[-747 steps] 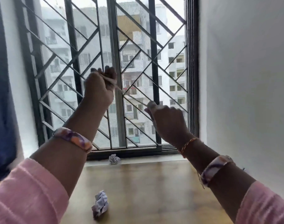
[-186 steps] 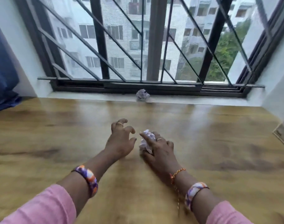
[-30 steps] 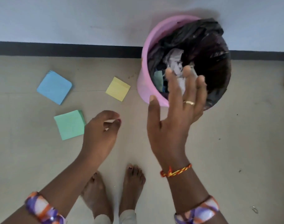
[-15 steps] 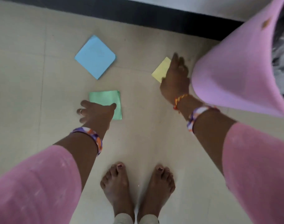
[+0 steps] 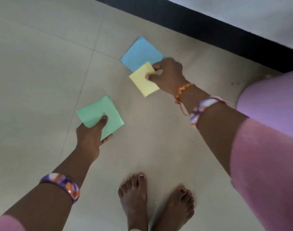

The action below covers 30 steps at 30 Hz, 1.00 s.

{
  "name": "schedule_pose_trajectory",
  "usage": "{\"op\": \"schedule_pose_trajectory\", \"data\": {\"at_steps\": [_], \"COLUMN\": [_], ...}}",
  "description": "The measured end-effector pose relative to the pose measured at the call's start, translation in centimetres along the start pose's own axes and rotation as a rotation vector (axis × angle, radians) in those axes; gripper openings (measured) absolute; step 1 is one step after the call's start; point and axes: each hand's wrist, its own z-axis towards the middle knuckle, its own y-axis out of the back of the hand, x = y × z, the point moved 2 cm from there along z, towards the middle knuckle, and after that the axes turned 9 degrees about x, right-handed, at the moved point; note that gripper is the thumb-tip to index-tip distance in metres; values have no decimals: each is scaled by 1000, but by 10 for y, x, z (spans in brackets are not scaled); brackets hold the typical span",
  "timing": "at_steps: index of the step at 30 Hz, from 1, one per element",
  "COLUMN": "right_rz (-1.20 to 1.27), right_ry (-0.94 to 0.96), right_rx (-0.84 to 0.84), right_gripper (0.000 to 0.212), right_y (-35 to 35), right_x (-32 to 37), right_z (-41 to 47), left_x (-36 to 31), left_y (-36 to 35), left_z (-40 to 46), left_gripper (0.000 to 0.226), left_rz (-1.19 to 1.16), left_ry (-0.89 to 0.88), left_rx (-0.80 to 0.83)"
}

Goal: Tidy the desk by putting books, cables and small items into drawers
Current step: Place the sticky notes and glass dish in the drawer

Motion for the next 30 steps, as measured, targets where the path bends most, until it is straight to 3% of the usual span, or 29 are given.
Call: {"op": "schedule_pose_trajectory", "data": {"at_steps": [3, 6, 11, 14, 15, 18, 22, 25, 27, 30], "right_rz": [-301, -240, 337, 895, 979, 833, 741, 701, 685, 668], "right_ry": [-81, -11, 21, 54, 47, -26, -82, -90, -81, -107], "right_rx": [-244, -258, -206, 11, 101, 304, 305, 289, 231, -115], "right_gripper": [18, 20, 4, 15, 14, 16, 7, 10, 11, 12], "right_y": [-19, -42, -40, -23, -17, -1, 45, 97, 133, 208], "right_x": [19, 13, 5, 14, 14, 6, 2, 18, 35, 59], "right_z": [23, 25, -16, -65, -85, -147, -217, -272, -307, -370], "left_x": [-4, -5, -5, -8, -11, -22, -52, -86, -111, -158], "left_y": [17, 28, 22, 6, -1, -26, -66, -97, -114, -140], "left_z": [5, 6, -4, -21, -31, -72, -143, -207, -244, -317], "left_gripper": [16, 18, 10, 13, 16, 27, 52, 34, 22, 15], "left_rz": [64, 78, -25, -53, -54, -37, 17, 204, 260, 403], "left_ry": [29, 72, 75, 62, 60, 27, 61, -23, -74, -174], "left_rx": [36, 68, 51, 76, 112, 322, 560, 587, 583, 654]}}
